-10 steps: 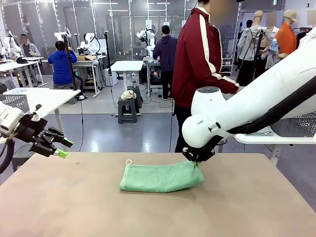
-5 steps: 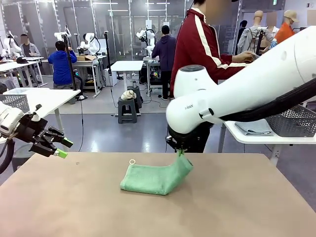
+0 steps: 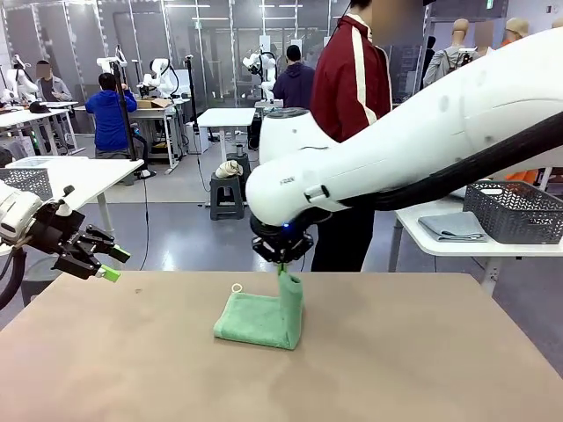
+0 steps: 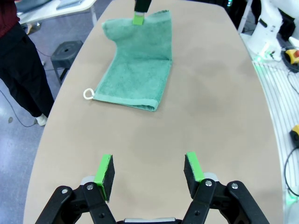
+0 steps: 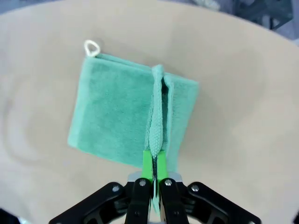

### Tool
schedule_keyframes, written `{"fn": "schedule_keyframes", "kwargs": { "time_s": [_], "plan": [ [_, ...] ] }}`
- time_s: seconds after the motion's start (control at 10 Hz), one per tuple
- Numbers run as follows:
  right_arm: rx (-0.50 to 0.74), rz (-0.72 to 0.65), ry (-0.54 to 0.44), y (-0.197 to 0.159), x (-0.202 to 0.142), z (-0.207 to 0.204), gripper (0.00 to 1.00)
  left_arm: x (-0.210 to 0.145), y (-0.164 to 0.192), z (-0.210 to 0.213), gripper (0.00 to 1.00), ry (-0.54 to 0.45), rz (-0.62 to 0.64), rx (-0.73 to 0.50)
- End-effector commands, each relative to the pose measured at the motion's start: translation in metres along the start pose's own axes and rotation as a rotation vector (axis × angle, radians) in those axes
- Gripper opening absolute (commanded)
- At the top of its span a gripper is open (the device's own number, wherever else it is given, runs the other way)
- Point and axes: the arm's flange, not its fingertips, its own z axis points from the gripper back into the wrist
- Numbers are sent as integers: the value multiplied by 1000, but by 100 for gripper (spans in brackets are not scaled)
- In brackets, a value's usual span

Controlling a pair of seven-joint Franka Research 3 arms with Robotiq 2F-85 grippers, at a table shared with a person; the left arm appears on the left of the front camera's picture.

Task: Fold the towels and place them in the basket.
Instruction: When a person lays out a Towel with hook on the table, fold it in half twice.

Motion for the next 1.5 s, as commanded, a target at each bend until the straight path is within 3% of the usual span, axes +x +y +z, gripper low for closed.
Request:
{"fn": "schedule_keyframes", "kwargs": {
  "time_s": [0.0,0.4,1.2,1.3,1.4],
  "plan": [
    [29,-93,23,30,16,-9,0,0,-1,1,76,8,3,-4],
    [72,-116,97,59,10,-40,0,0,-1,1,76,8,3,-4],
    [60,-226,-28,71,9,-81,0,0,-1,1,76,8,3,-4],
    [65,-204,-30,73,7,-83,21,0,-1,1,76,8,3,-4],
    [72,-207,-36,73,5,-83,24,0,-1,1,76,8,3,-4]
  ]
}}
